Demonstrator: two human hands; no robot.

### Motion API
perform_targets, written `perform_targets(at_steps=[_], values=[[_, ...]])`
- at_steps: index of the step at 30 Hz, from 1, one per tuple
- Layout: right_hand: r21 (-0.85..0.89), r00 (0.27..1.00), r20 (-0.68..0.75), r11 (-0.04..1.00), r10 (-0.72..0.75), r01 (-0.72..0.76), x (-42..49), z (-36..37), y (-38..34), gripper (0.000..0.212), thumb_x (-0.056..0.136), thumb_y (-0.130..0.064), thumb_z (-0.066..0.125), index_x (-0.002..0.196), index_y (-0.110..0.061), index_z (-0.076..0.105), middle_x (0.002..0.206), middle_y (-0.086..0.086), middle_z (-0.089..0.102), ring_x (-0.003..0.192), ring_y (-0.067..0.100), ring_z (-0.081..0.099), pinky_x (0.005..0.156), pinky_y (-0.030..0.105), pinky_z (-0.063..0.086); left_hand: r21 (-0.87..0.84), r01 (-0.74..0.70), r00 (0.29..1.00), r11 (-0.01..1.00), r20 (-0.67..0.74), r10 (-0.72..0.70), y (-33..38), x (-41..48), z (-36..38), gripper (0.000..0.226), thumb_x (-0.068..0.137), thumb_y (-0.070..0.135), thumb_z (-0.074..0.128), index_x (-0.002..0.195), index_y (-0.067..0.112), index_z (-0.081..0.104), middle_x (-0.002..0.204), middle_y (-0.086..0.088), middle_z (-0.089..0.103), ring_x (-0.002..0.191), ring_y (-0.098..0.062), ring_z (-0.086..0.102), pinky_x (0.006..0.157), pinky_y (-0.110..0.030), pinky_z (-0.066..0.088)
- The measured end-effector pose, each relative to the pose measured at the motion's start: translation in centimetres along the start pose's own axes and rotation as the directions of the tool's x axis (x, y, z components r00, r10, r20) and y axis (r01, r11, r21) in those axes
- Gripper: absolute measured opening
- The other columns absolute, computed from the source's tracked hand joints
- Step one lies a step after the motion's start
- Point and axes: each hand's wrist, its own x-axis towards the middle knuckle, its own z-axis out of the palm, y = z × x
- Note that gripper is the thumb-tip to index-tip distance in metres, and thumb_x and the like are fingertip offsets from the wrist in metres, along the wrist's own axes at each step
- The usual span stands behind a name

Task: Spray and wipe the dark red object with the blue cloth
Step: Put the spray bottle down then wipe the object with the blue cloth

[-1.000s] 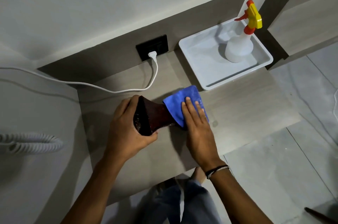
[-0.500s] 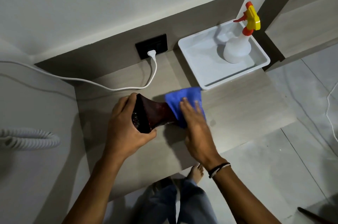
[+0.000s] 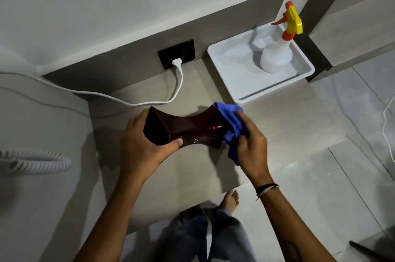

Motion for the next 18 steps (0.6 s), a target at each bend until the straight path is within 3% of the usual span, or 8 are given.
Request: perform_targets(at_steps=[1, 5, 6, 8, 11, 14, 16, 18], values=[[0.125, 0.994, -0.027, 0.987, 0.106, -0.102, 0.0, -0.2, 0.1, 0.069, 0.090, 0.020, 0.040, 0.150, -0.008, 0.059, 0.148, 0.003, 0.063, 0.130, 0.003, 0.064, 0.110, 0.008, 0.046, -0.051, 0.065, 0.998, 0.997, -0.010, -0.066, -0.1, 0.1, 0.0, 0.083, 0.048, 0.064, 0.087, 0.122, 0.034, 0.066, 0.118, 0.011, 0.068, 0.103, -0.007, 0.067, 0.088, -0.036, 0.062], [0.433, 0.923, 0.102, 0.818, 0.372, -0.378, -0.3, 0.2, 0.7, 0.068, 0.094, 0.023, 0.035, 0.145, -0.011, 0.064, 0.136, 0.003, 0.075, 0.122, 0.019, 0.075, 0.104, 0.031, 0.062, -0.192, 0.204, 0.978, 0.960, -0.013, -0.210, -0.2, 0.1, 0.2, 0.063, 0.054, 0.074, 0.085, 0.111, 0.056, 0.066, 0.106, 0.024, 0.074, 0.096, 0.003, 0.072, 0.087, -0.046, 0.066], [0.469, 0.912, 0.139, 0.786, 0.386, -0.404, -0.4, 0.4, 0.6, 0.069, 0.093, 0.023, 0.034, 0.144, -0.011, 0.065, 0.130, 0.002, 0.078, 0.117, 0.019, 0.077, 0.098, 0.030, 0.064, -0.196, 0.217, 0.976, 0.956, 0.021, -0.217, 0.0, 0.1, 0.1, 0.073, 0.057, 0.080, 0.082, 0.124, 0.060, 0.062, 0.120, 0.023, 0.073, 0.108, 0.000, 0.071, 0.093, -0.049, 0.064], [0.512, 0.905, 0.161, 0.750, 0.394, -0.418, -0.2, 0.8, 0.1, 0.070, 0.092, 0.024, 0.033, 0.140, -0.012, 0.068, 0.123, 0.001, 0.082, 0.112, 0.019, 0.080, 0.091, 0.027, 0.066, -0.128, 0.211, 0.975, 0.969, 0.105, -0.198, 0.2, 0.3, -0.2, 0.105, 0.062, 0.095, 0.070, 0.155, 0.062, 0.035, 0.154, 0.004, 0.058, 0.137, -0.019, 0.060, 0.107, -0.055, 0.057], [0.518, 0.904, 0.153, 0.746, 0.400, -0.418, 1.0, 0.8, -0.5, 0.070, 0.090, 0.022, 0.033, 0.135, -0.014, 0.072, 0.119, 0.003, 0.083, 0.108, 0.021, 0.081, 0.086, 0.026, 0.067, 0.093, -0.004, 0.973, 0.996, 0.231, -0.018, 1.0, 0.3, -0.8, 0.131, 0.054, 0.106, 0.061, 0.162, 0.062, 0.002, 0.175, 0.001, 0.026, 0.153, -0.029, 0.042, 0.113, -0.061, 0.049], [0.476, 0.904, 0.159, 0.772, 0.396, -0.422, 2.0, 0.6, -1.1, 0.070, 0.089, 0.022, 0.033, 0.127, -0.018, 0.076, 0.117, 0.006, 0.083, 0.106, 0.024, 0.081, 0.084, 0.026, 0.067, 0.259, -0.180, 0.942, 0.949, 0.323, 0.091, 1.5, -0.2, -0.8, 0.154, 0.045, 0.094, 0.079, 0.164, 0.054, -0.008, 0.180, 0.009, -0.014, 0.163, -0.036, 0.021, 0.114, -0.067, 0.044], [0.451, 0.909, 0.174, 0.790, 0.379, -0.416, 2.3, 0.6, -1.2, 0.070, 0.089, 0.023, 0.033, 0.123, -0.021, 0.076, 0.118, 0.008, 0.082, 0.107, 0.026, 0.080, 0.087, 0.028, 0.067, 0.340, -0.262, 0.945, 0.903, 0.282, 0.168, 1.8, -0.3, -0.7, 0.151, 0.052, 0.072, 0.094, 0.169, 0.038, 0.004, 0.181, 0.001, -0.008, 0.164, -0.036, 0.017, 0.122, -0.064, 0.037], [0.426, 0.911, 0.188, 0.805, 0.367, -0.413, 2.5, 0.6, -1.2, 0.069, 0.090, 0.023, 0.033, 0.120, -0.023, 0.075, 0.118, 0.008, 0.081, 0.108, 0.025, 0.080, 0.088, 0.027, 0.067, 0.413, -0.381, 0.924, 0.827, 0.214, 0.318, 2.0, -0.2, -0.3, 0.137, 0.061, 0.052, 0.099, 0.167, 0.014, 0.021, 0.180, -0.010, 0.011, 0.166, -0.033, 0.012, 0.131, -0.055, 0.022]])
